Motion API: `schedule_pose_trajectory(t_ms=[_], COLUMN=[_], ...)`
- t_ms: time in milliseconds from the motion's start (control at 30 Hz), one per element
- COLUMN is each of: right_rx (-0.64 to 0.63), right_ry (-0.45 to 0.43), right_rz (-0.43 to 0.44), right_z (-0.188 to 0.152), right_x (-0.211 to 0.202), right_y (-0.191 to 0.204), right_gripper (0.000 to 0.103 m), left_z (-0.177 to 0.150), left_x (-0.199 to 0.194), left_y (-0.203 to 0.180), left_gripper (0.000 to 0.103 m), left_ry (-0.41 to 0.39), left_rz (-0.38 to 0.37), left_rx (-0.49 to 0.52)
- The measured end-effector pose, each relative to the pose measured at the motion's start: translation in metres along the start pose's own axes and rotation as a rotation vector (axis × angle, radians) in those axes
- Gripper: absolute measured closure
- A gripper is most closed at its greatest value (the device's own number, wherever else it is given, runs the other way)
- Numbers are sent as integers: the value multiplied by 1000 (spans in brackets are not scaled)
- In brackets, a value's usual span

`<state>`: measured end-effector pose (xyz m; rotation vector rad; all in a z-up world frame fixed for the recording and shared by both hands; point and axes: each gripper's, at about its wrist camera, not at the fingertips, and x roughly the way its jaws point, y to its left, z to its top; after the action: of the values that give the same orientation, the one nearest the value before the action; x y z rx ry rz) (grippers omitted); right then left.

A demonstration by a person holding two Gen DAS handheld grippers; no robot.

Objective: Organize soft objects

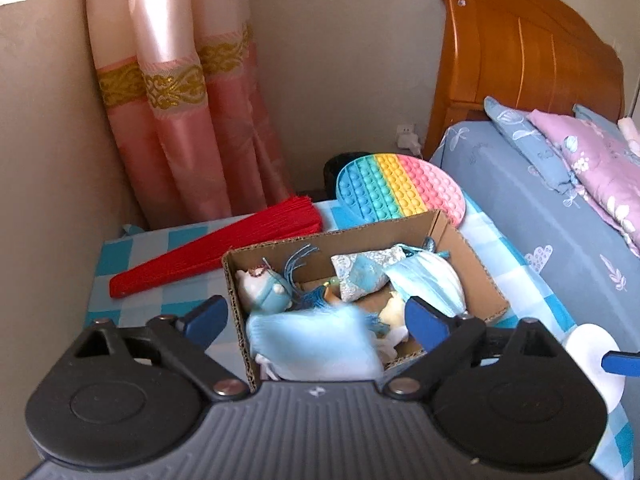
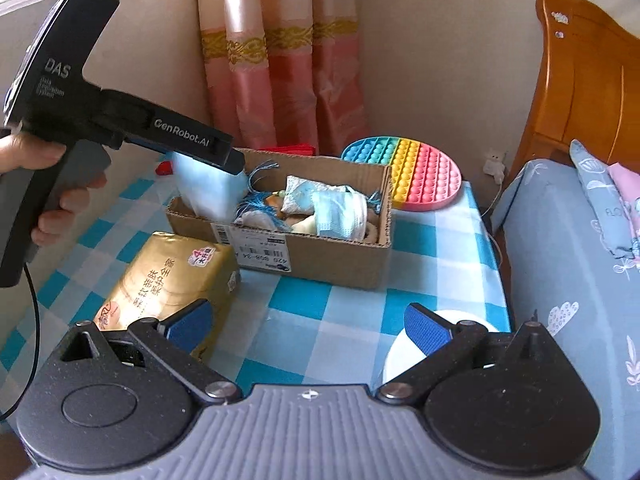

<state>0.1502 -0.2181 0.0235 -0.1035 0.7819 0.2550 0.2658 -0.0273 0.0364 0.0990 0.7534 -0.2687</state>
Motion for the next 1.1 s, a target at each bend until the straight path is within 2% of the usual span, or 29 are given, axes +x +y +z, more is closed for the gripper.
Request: schedule_pose_trajectory(t_ms=[100, 167, 267, 500, 600, 800, 1100], right_rx=[5, 11, 12, 38, 55, 70, 59], right_ry=[-5, -5, -8, 5, 24, 52, 41], right_rz=[-2, 0, -5, -42, -84, -134, -145], right_z=[1, 1, 0, 0, -1, -5, -15], right_x=[-2, -2, -3, -8, -9, -15, -40], right_y=[0, 1, 2, 5, 9, 19, 38], right_gripper=[0, 0, 0, 0, 0, 0, 0], left_z=[-4, -8, -19, -57, -79, -107, -124], left_x=[-6, -16, -36, -79, -94, -118, -141], left_y=[1, 1, 2, -2, -7, -10, -17], left_gripper=[7, 3, 1, 1, 1, 1, 1], left_ry=[-16, -42, -95, -156, -135, -27, -3], left_rz=[25, 52, 84, 167, 186, 192, 201], left_rx=[-9, -4, 1, -26, -41, -133, -150])
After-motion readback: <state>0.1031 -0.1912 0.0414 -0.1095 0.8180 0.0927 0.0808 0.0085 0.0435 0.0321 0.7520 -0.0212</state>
